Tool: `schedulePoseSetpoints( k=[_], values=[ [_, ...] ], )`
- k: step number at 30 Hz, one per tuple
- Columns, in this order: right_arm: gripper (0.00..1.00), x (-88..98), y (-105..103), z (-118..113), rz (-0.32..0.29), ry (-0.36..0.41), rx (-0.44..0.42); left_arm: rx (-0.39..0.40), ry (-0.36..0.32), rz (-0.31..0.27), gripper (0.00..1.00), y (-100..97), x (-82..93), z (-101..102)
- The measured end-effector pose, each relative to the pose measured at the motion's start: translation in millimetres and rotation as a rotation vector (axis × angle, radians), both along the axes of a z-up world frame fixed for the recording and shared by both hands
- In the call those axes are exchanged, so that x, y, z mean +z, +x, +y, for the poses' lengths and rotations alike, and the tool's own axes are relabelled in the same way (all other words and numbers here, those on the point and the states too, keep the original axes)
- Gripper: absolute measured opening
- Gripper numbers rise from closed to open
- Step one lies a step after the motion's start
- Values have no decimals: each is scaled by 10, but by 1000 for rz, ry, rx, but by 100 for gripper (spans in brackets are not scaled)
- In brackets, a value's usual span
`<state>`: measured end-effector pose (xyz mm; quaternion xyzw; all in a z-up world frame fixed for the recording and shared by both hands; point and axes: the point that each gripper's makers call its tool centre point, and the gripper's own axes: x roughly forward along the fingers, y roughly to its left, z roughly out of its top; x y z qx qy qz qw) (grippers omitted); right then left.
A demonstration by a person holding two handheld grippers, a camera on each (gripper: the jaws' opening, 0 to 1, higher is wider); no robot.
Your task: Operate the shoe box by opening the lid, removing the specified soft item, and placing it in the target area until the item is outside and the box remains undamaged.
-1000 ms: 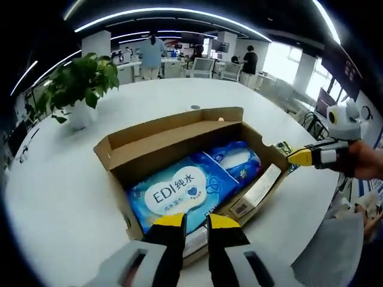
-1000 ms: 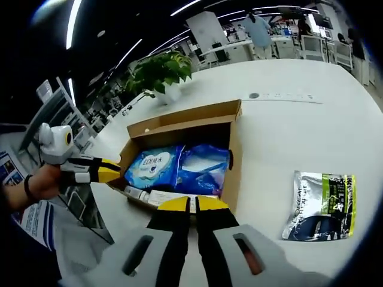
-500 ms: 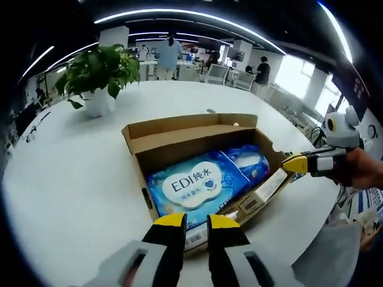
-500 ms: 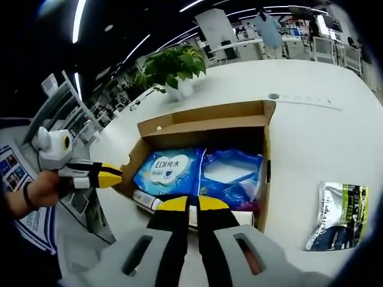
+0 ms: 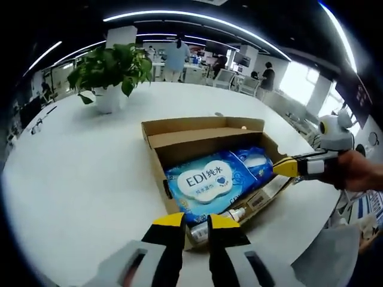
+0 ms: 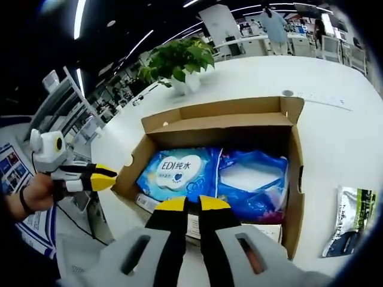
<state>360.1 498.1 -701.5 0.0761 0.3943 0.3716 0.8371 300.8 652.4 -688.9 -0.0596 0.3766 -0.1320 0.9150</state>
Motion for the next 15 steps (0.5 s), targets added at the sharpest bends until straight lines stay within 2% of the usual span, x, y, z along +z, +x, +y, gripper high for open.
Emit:
schedulePoseSetpoints(
  k=[15],
  values=[
    [16, -252, 174, 140, 36, -74, 6, -3, -9, -68, 19, -13, 132, 68]
  ],
)
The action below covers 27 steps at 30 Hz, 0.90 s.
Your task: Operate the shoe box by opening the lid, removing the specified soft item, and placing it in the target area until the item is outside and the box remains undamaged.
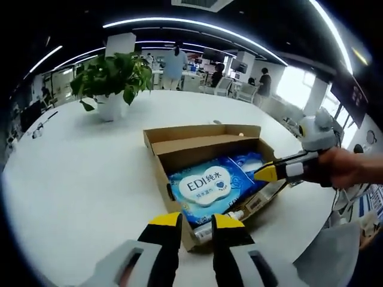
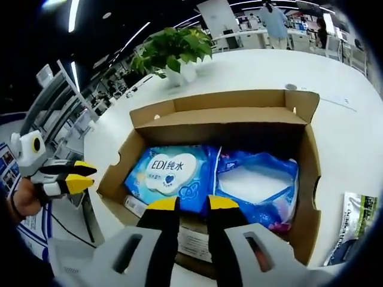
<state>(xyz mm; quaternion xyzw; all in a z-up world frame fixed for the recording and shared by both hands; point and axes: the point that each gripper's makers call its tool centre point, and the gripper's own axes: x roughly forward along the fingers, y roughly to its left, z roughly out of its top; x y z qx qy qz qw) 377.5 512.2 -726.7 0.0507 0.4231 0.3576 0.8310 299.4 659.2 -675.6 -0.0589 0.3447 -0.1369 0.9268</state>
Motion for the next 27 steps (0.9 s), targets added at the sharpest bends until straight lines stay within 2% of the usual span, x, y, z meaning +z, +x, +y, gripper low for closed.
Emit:
schedulePoseSetpoints(
  k=[14, 27],
  values=[
    [20, -124, 79, -8, 6, -72, -6, 5, -21, -6, 21, -111, 24, 70],
    [23, -219, 113, 94, 46, -58, -4, 20, -29, 6, 21, -146, 2, 190]
  ],
)
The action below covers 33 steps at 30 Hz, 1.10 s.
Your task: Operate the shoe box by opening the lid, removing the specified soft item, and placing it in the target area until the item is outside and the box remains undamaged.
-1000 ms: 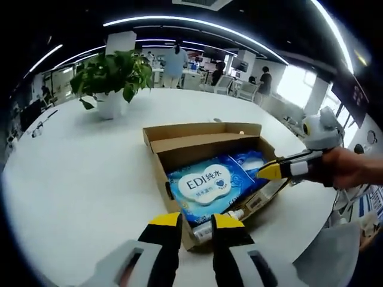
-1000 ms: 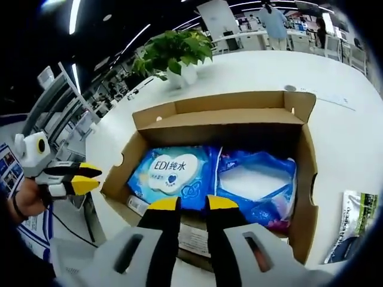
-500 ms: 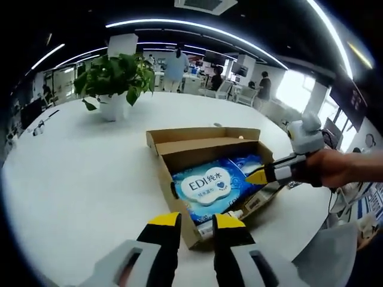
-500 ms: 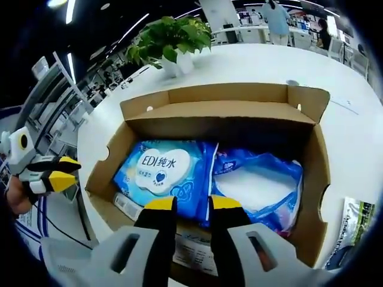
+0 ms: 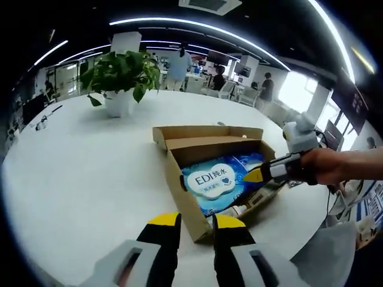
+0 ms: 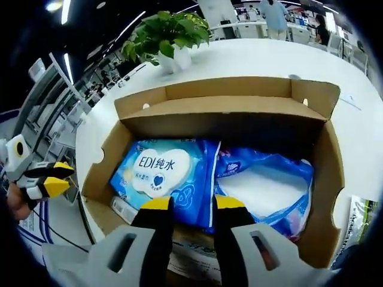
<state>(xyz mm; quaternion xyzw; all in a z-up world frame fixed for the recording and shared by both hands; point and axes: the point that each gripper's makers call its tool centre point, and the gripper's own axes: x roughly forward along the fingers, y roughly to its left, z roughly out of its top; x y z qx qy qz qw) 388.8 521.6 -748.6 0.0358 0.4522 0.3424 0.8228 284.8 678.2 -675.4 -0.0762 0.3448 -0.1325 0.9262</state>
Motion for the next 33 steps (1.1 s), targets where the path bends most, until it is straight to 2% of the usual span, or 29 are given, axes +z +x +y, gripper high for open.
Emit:
schedulePoseSetpoints(
  k=[11, 20, 23, 26, 30, 33],
  values=[
    [11, 14, 33, -33, 17, 13, -13, 2, -10, 13, 21, 13, -50, -1],
    [6, 115, 20, -5, -9, 41, 15, 6, -22, 10, 20, 94, -35, -32],
    [1, 188, 17, 94, 6, 99, 11, 3, -25, 7, 20, 123, -23, -58],
    [2, 97, 14, 61, -30, 5, 68, 0, -25, 6, 20, 145, -29, -75],
    [6, 56, 36, 106, -5, 31, 43, 2, -26, 10, 20, 148, -38, -79],
    [7, 12, 58, 123, -9, 11, 55, 6, -25, 11, 20, 133, -31, -76]
  ],
)
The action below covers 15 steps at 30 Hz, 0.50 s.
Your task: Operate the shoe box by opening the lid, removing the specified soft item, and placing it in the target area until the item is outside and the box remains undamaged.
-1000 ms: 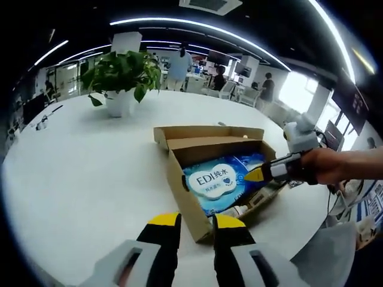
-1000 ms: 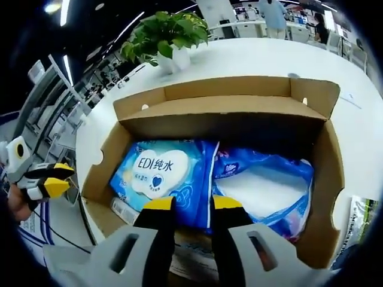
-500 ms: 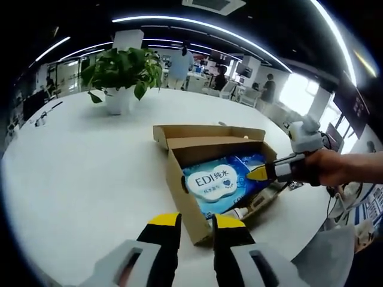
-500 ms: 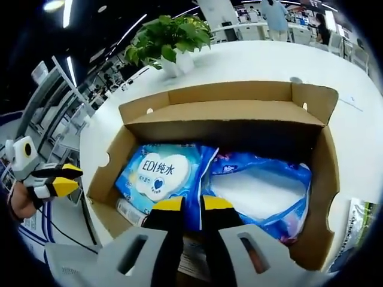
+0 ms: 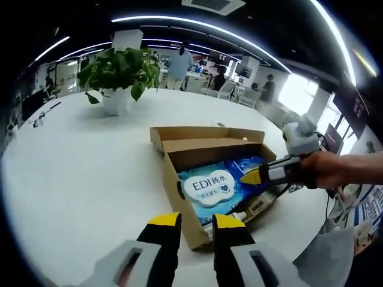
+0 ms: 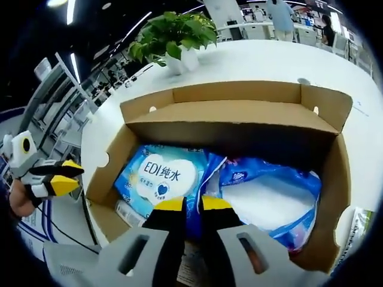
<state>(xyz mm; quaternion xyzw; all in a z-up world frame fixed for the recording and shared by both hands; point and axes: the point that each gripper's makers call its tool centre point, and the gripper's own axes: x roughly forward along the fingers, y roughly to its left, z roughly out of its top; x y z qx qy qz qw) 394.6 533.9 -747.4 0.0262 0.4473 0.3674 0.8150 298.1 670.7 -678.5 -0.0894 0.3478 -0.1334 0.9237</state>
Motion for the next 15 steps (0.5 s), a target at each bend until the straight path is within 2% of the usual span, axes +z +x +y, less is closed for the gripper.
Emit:
schedulePoseSetpoints(
  k=[3, 9, 15],
  values=[
    [8, -56, 22, 20, -11, -31, 17, 3, 4, 3, 20, -22, 2, 16],
    [6, -93, 48, 6, -6, -38, 17, 24, 4, 11, 20, -68, 4, 72],
    [2, -10, 25, 18, -53, -38, 34, 31, -8, 14, 20, -83, 17, 55]
  ],
)
